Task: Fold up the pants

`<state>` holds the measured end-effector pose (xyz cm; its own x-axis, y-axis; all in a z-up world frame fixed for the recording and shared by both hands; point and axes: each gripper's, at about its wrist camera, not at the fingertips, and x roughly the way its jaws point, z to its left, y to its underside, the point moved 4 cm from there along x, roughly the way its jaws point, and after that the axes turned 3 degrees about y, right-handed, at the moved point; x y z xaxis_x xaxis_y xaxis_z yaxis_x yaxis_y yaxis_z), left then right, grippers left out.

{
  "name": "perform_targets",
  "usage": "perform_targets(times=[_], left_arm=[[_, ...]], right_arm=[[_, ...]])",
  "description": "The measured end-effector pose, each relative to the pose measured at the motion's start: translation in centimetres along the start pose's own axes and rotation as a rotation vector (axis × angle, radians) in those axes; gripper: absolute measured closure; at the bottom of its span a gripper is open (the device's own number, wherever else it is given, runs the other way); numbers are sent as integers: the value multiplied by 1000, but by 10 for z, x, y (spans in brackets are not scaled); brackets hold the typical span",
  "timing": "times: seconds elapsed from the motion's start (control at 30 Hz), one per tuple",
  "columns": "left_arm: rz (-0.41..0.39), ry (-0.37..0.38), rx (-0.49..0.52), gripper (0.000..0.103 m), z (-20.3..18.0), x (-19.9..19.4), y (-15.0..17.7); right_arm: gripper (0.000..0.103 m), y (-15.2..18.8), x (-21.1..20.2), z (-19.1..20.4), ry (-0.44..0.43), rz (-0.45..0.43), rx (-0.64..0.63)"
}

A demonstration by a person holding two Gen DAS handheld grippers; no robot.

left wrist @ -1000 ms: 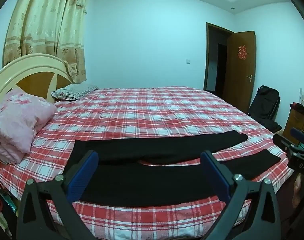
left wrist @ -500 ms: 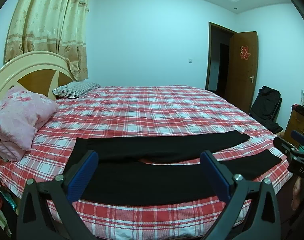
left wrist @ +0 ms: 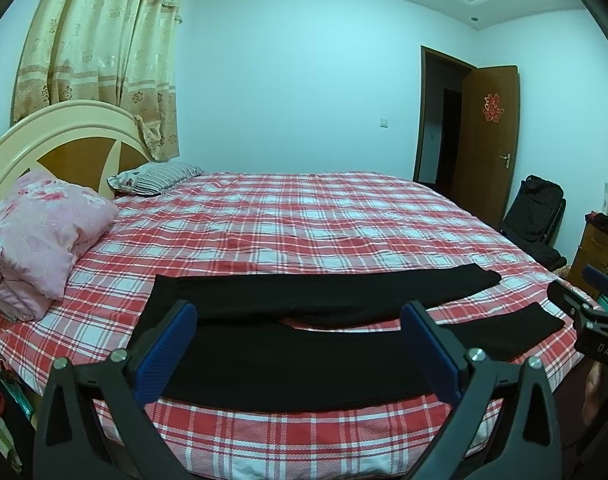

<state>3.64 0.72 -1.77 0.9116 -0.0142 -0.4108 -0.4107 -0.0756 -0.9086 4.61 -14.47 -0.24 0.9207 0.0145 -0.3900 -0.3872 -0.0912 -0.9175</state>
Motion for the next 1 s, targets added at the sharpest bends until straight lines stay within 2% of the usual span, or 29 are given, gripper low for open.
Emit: perform_targets(times=[1.0], left_arm=[[4, -8, -11, 0, 8, 2, -2]], right_arm=[[1, 3, 1, 9, -7, 7, -21]])
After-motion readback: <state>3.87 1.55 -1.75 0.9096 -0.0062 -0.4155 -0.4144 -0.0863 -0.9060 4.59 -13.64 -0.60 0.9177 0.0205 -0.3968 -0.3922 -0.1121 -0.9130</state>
